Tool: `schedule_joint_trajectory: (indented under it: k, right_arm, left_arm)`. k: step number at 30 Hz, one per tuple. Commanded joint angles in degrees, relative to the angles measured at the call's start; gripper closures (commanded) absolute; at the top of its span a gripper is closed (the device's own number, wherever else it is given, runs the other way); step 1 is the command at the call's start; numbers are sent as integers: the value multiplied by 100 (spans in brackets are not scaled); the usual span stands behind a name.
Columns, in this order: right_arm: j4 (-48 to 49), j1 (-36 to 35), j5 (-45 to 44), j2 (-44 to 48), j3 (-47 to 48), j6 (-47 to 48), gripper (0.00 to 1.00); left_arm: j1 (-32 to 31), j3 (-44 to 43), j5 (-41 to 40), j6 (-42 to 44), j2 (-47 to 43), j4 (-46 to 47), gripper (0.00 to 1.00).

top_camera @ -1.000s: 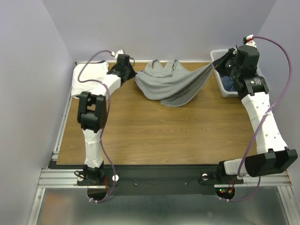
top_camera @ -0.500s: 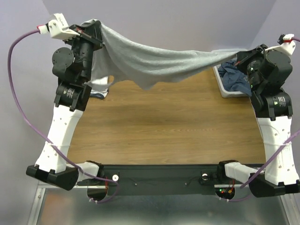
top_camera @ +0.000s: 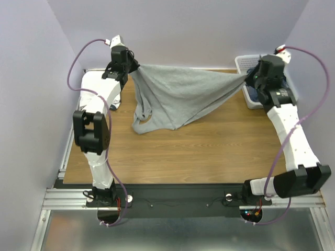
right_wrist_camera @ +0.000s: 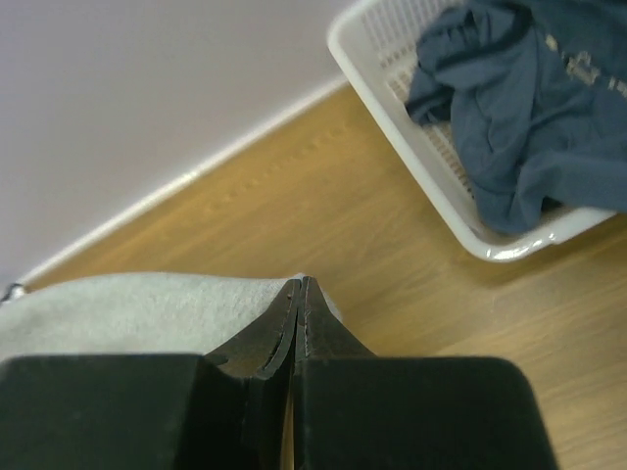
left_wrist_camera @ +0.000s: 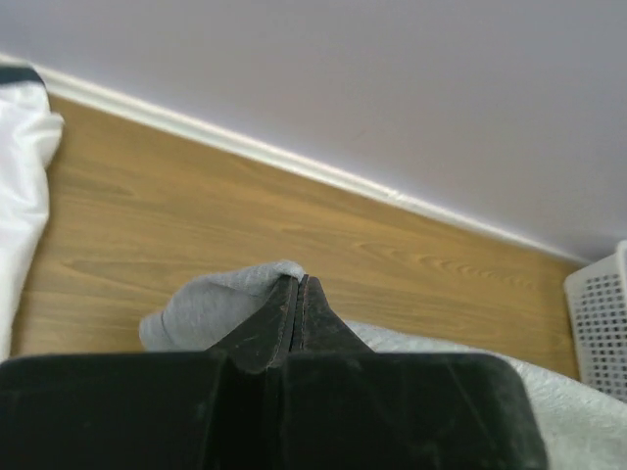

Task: Fold and stack the tank tops
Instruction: Flatten the tank top out

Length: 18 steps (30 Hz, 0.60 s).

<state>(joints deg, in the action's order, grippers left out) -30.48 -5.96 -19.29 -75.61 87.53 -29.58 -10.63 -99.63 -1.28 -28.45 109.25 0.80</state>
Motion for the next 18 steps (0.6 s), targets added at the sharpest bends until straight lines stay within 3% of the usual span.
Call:
schedule_joint_trajectory:
  k: [1, 6, 11, 15, 18]
  right_arm:
    - [516, 94, -163, -531, -920, -135, 99]
    - [797, 270, -172, -1349, -1448, -249, 100]
    - [1044, 551, -23, -1921, -1458, -320, 100]
    - [1062, 569, 30, -1721, -1484, -259, 100]
    - [1062, 569, 215, -1019, -1694, -189, 99]
  left_arm:
    - [61, -407, 671, -257, 569, 315, 100]
    - [61, -1021, 910, -451, 1860, 263, 100]
    - [70, -1760, 788, -539, 2381, 97, 100]
    - [61, -1428, 726, -478, 1917, 166, 100]
    - [61, -507, 656, -416, 925, 508, 100]
